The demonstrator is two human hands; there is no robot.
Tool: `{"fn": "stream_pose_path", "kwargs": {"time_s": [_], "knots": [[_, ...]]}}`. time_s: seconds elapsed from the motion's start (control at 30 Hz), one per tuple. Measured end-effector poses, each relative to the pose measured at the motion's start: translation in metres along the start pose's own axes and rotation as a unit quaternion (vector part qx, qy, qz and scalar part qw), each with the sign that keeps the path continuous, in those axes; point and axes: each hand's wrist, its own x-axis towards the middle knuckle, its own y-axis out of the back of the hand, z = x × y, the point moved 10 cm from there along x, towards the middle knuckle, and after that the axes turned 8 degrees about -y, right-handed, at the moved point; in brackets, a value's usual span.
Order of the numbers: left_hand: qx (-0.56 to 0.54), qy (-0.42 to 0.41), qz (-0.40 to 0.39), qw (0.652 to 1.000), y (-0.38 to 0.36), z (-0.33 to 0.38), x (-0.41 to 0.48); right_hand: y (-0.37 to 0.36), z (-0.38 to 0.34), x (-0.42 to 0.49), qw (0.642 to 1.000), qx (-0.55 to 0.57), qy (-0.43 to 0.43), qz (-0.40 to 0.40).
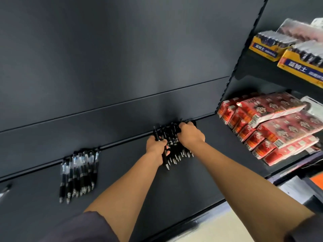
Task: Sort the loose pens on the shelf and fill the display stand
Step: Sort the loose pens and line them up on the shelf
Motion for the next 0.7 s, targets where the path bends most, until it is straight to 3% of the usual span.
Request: {"fn": "stream_pose_path", "kwargs": {"time_s": [0.23, 0.43, 0.6, 0.7], "knots": [[0.114, -0.035, 0.012, 0.993, -0.013, 0.007, 0.011, -0.012, 0.011, 0.006, 0.998, 0.041, 0.032, -0.036], [0.291, -0.129, 0.014, 0.948, -0.002, 0.022, 0.016, -0.008, 0.005, 0.002, 0.999, 0.015, 0.050, 0.009], [0.282, -0.183, 0.050, 0.941, 0.009, 0.028, 0.013, -0.015, -0.012, -0.007, 0.994, -0.015, 0.112, 0.001], [0.245, -0.168, 0.097, 0.950, 0.024, 0.024, 0.013, -0.024, -0.019, -0.012, 0.991, -0.016, 0.131, -0.021]]}}
